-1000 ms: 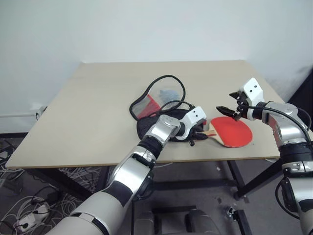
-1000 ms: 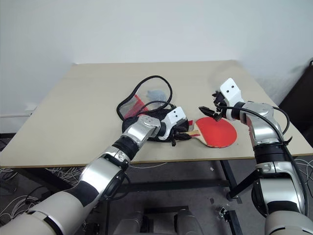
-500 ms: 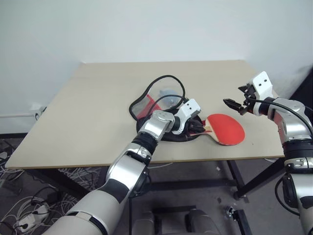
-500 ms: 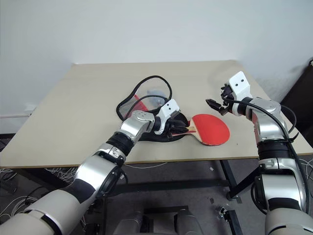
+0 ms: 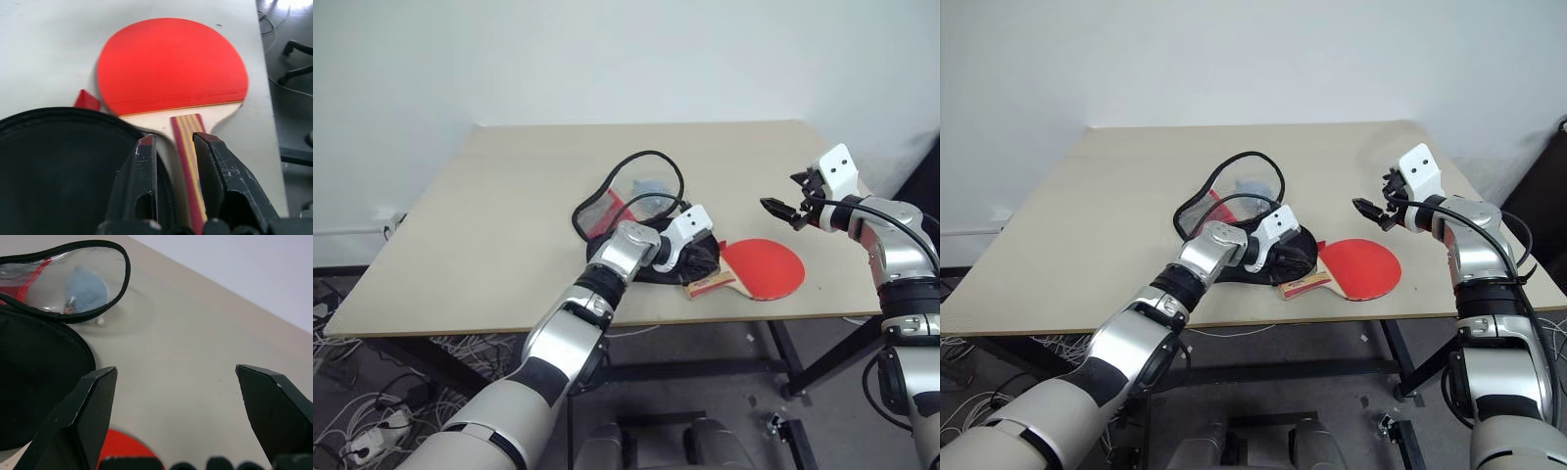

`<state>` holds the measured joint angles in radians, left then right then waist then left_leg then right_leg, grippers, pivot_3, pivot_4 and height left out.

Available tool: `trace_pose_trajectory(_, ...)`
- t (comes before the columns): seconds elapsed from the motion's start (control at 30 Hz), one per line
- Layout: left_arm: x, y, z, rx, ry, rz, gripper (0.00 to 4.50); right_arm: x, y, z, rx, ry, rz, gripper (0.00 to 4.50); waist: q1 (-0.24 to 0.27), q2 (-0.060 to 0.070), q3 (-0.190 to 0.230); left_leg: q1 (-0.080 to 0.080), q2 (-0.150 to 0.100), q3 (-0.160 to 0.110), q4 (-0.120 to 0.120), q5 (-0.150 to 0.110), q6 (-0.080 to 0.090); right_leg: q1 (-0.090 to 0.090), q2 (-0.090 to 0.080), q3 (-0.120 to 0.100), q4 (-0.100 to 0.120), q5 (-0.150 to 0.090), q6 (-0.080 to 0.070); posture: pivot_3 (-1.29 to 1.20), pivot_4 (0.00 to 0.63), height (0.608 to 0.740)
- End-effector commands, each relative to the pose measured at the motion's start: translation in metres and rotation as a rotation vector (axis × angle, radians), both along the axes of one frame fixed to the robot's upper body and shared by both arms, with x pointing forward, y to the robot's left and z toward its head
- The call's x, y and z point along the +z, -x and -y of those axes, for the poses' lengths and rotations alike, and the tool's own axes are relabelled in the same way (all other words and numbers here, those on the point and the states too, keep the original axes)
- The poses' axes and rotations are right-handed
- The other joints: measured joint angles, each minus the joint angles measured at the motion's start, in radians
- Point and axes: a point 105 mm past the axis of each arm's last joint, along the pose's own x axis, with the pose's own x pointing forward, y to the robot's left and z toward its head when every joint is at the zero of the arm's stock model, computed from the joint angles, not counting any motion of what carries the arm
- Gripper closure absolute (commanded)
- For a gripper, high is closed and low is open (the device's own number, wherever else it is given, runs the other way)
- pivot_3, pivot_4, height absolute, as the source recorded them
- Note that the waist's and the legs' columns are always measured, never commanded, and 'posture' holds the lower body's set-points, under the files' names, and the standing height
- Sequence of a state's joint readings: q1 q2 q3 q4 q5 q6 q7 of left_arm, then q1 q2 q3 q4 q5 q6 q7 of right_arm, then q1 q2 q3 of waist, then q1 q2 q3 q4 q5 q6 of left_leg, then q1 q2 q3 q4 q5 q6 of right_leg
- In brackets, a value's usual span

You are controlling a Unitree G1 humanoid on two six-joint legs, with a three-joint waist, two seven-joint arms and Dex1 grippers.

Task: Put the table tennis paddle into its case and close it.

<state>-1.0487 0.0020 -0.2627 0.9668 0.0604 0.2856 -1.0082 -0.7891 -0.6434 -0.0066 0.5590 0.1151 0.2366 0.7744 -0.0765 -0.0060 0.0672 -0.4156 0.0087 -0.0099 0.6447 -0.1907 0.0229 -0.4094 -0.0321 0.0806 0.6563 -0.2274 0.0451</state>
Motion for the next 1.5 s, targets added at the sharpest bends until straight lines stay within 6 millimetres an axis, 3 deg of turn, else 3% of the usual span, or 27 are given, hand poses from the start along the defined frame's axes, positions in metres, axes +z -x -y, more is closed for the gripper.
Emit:
trace_pose_trajectory(0.03, 0.02, 0.006, 0.013, -0.059, 0.056, 0.023, 2.55, 0.019, 0.0, -0.004, 0.01, 0.004, 0.071, 0.29, 0.0, 0.0, 0.0, 0.0, 0.0, 0.0, 0.0, 0.0, 0.0, 0.0, 0.0, 0.0, 0.0, 0.0, 0.0, 0.0, 0.0, 0.74)
trace_pose_trajectory(0.27, 0.007, 0.011, 0.017, -0.075, -0.035, 0.013, 0.79, 0.015, 0.003, -0.004, 0.005, 0.001, 0.063, 0.29, 0.0, 0.0, 0.0, 0.0, 0.0, 0.0, 0.0, 0.0, 0.0, 0.0, 0.0, 0.0, 0.0, 0.0, 0.0, 0.0, 0.0, 0.74)
trace_pose_trajectory(1.0, -0.018, 0.017, 0.025, -0.104, -0.232, -0.043, 0.79, 0.007, 0.006, -0.006, -0.008, -0.011, 0.051, 0.29, 0.0, 0.0, 0.0, 0.0, 0.0, 0.0, 0.002, 0.0, 0.0, 0.001, 0.0, 0.0, 0.001, 0.0, 0.0, 0.0, 0.0, 0.74)
trace_pose_trajectory(1.1, -0.02, 0.016, 0.024, -0.091, -0.235, -0.044, 1.26, 0.006, 0.005, -0.007, -0.006, -0.011, 0.05, 0.29, 0.0, 0.0, 0.0, 0.0, 0.0, 0.0, 0.002, 0.0, 0.0, 0.001, 0.0, 0.0, 0.001, 0.0, 0.0, 0.0, 0.0, 0.74)
trace_pose_trajectory(1.4, -0.02, 0.013, 0.022, -0.072, -0.231, -0.041, 3.38, 0.005, 0.005, -0.009, -0.003, -0.013, 0.048, 0.29, 0.0, 0.0, 0.0, 0.0, 0.0, 0.0, 0.002, 0.0, 0.0, 0.001, 0.0, 0.0, 0.001, 0.0, 0.0, 0.0, 0.0, 0.74)
trace_pose_trajectory(1.5, -0.018, 0.013, 0.023, -0.072, -0.222, -0.038, 3.4, 0.005, 0.005, -0.009, -0.004, -0.014, 0.049, 0.29, 0.0, 0.0, 0.0, 0.0, 0.0, 0.0, 0.003, 0.0, 0.0, 0.001, 0.0, 0.0, 0.001, 0.0, 0.0, 0.0, 0.0, 0.74)
